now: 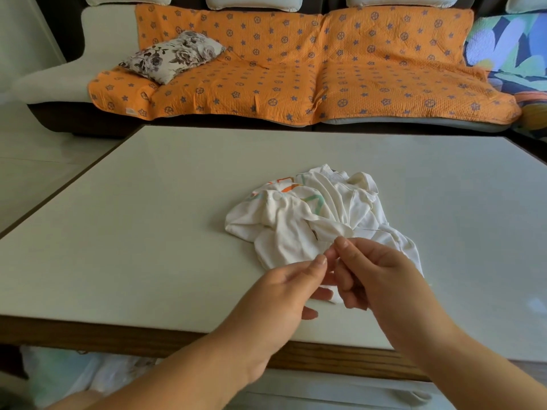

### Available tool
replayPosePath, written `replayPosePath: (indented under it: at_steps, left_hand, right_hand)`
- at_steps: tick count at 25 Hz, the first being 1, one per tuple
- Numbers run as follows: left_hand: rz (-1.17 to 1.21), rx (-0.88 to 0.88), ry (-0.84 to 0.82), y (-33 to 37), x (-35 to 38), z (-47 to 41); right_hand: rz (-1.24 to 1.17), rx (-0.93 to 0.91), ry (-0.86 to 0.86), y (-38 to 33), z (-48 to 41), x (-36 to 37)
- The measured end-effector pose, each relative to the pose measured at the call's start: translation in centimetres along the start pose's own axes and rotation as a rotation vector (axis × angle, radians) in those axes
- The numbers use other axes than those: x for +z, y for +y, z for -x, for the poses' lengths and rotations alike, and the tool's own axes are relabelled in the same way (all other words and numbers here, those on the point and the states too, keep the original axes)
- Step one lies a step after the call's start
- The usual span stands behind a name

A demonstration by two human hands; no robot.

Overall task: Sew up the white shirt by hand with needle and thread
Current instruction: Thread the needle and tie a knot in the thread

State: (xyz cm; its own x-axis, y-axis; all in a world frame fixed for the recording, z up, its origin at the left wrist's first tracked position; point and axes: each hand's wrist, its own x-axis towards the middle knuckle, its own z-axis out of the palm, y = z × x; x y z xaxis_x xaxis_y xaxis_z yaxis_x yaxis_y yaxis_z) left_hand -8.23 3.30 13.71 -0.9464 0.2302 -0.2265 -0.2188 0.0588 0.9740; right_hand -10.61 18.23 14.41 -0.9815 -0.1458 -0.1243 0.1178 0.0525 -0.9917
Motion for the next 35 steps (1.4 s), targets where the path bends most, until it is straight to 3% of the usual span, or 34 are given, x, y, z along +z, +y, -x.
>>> replayPosePath:
  at_steps: [11, 20, 35]
  left_hand:
    - [0.575, -0.246, 0.051, -0.1, 0.5, -0.2]
    - [0.298, -0.082, 0.171, -0.1, 1.0, 0.1]
    - [0.249, 0.030, 0.213, -0.4, 1.1, -0.3]
  right_hand:
    - [0.196, -0.049, -0.083, 0.3, 2.1, 1.3]
    - [0.226, 0.036, -0.088, 1.9, 2.3, 1.2]
    - [0.227, 0.099, -0.166, 2.6, 2.1, 1.0]
